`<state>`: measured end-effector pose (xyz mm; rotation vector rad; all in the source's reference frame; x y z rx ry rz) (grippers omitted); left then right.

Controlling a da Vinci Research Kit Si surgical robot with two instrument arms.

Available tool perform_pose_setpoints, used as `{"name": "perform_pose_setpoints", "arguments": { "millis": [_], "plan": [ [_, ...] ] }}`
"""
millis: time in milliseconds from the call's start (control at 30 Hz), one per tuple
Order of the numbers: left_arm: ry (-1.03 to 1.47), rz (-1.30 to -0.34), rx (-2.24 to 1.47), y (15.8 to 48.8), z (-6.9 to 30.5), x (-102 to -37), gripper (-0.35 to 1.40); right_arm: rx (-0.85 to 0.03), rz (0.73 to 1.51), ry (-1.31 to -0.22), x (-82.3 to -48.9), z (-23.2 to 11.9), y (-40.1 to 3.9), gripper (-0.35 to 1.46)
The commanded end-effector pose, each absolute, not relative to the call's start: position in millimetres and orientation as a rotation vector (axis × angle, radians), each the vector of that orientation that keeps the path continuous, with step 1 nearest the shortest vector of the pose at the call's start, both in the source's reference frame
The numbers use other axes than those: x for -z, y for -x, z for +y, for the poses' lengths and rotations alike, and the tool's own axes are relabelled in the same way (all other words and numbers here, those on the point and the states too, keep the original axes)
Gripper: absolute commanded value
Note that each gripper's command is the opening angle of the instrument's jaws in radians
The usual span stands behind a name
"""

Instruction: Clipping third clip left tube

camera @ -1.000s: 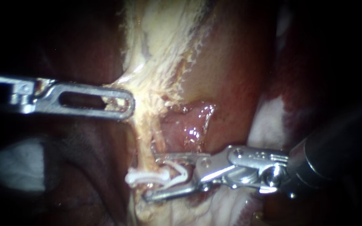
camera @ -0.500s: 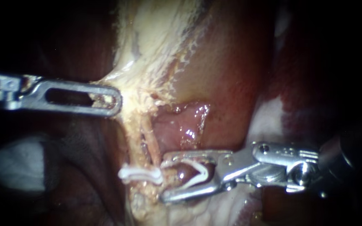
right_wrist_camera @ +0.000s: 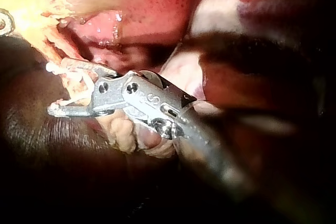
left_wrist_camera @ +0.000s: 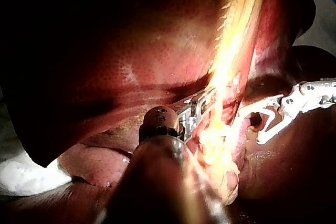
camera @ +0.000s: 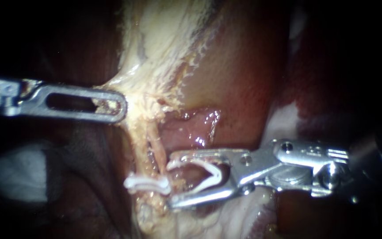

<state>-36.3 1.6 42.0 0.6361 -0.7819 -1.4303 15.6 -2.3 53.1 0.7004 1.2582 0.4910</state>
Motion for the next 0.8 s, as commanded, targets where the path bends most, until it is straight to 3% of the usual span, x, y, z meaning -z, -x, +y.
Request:
{"name": "perform_pose_setpoints", "arguments": {
  "millis": [33,800],
  "plan": [
    [-0.636,-0.782,1.431,36.3,1.6,-41.9,-0.35,-0.489,1.257,-0.696,-53.4,-2.4,-16.0,0.60],
    [-0.634,-0.787,1.437,36.6,1.1,-40.9,-0.35,-0.472,1.235,-0.677,-59.6,-3.9,-18.9,0.60]
  ]
}}
